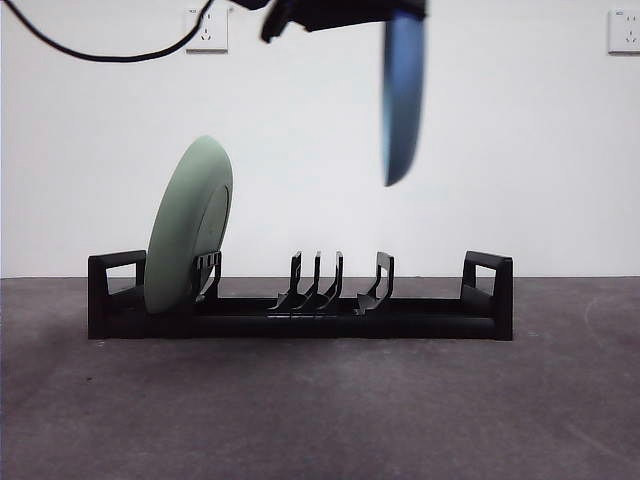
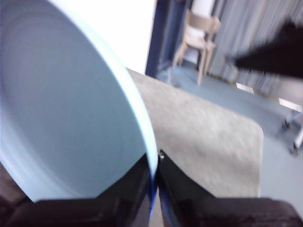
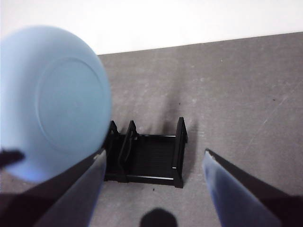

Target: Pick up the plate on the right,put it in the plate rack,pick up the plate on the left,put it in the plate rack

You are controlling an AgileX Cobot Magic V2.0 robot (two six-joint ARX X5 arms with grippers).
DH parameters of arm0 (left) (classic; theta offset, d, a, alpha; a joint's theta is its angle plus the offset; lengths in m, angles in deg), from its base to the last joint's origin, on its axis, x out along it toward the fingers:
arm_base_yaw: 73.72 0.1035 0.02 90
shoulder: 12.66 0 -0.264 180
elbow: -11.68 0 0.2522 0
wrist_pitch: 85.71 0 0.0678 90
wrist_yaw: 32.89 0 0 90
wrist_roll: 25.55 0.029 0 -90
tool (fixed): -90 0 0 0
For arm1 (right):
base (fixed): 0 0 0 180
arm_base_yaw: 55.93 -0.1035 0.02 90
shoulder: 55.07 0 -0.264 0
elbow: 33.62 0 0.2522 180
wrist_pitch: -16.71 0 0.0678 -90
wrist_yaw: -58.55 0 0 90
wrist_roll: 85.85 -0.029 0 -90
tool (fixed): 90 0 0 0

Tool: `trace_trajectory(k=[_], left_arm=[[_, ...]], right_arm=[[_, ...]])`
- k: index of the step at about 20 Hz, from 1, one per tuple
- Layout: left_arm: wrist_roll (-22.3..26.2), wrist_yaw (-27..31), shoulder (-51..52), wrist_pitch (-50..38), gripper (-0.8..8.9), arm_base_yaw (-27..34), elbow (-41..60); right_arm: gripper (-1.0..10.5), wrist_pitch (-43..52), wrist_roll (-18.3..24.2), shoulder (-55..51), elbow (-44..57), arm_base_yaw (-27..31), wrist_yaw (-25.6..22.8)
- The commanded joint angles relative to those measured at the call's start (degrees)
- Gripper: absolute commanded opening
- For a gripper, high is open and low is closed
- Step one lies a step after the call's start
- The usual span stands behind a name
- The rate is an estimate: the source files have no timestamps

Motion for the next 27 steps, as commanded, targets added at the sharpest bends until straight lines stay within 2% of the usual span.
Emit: trace_trajectory(k=[1,9,17,27], left_arm=[[-4.15,-1.36,-0.31,-2.82,-0.09,2.62,0.17],[-5.33,-3.02,-1.31,-2.73,-0.09,7.34,-4.09],[-4.90,-3.02,-6.75,2.80,-0.09,7.37,-10.84],[-4.50,-2.89,-15.23,5.33,-0.09,6.78,-11.10]], right_arm=[[3.4,0.52,0.52,0.31,0.07,0.00,-0.13],[3.4,0.66,0.50,1.77,0.07,0.00,-0.09],[3.4,1.86,0.46,2.73,0.07,0.00,0.09],[3.4,1.86,0.48,2.73,0.07,0.00,0.04]])
